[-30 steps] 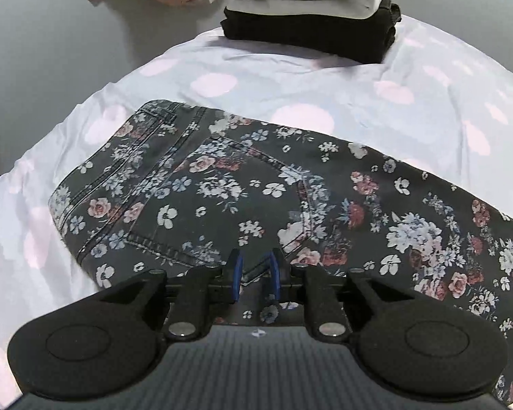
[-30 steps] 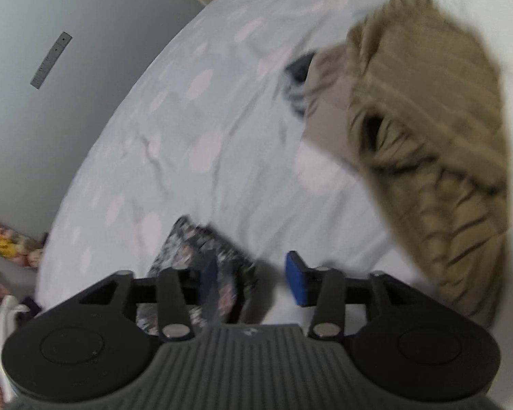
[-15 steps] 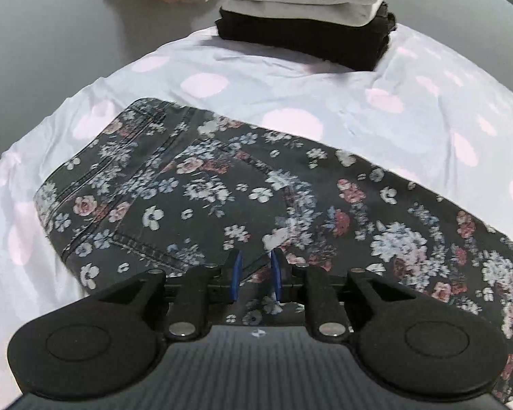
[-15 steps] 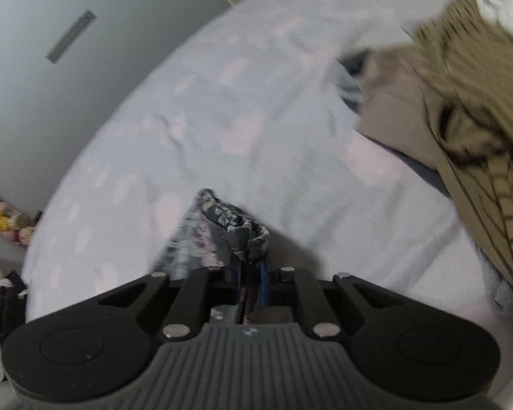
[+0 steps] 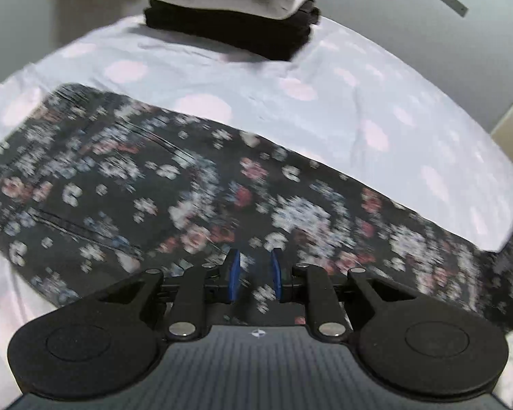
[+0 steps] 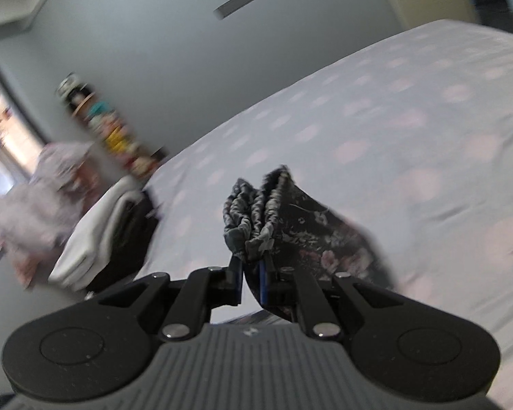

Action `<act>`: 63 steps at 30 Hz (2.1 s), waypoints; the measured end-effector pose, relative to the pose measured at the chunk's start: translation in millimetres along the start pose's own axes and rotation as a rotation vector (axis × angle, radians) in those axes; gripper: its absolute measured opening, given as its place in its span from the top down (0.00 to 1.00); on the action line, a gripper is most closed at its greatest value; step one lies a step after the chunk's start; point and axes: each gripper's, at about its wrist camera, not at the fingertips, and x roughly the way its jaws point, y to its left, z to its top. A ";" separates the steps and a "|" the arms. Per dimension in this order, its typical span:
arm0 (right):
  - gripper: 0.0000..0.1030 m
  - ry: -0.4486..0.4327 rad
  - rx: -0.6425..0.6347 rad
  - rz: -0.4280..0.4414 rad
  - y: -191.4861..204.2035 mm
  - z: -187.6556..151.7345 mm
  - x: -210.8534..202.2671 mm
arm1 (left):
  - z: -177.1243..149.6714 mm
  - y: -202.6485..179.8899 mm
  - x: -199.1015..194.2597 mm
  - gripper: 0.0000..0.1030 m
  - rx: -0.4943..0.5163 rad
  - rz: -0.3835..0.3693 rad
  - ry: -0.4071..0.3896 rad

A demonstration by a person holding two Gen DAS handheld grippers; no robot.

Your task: Fold clothes

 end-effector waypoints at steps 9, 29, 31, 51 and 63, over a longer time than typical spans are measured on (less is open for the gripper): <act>0.90 0.215 -0.295 -0.005 92.5 -114.0 66.6 | -5.3 -1.0 2.8 0.79 0.005 -0.078 0.047; 0.56 0.354 -0.767 -0.004 104.5 -213.6 93.8 | -4.7 -23.2 21.4 0.79 0.029 -0.117 0.107; 0.55 0.347 -0.794 0.013 109.0 -215.7 87.6 | -4.2 -28.5 21.4 0.78 0.028 -0.120 0.101; 0.72 0.228 -0.634 -0.053 78.7 -151.7 64.7 | -2.3 -54.7 26.8 0.63 -0.055 -0.248 0.113; 0.74 0.315 -0.536 0.083 85.0 -161.2 100.0 | -5.0 -63.9 48.2 0.61 -0.042 -0.209 0.124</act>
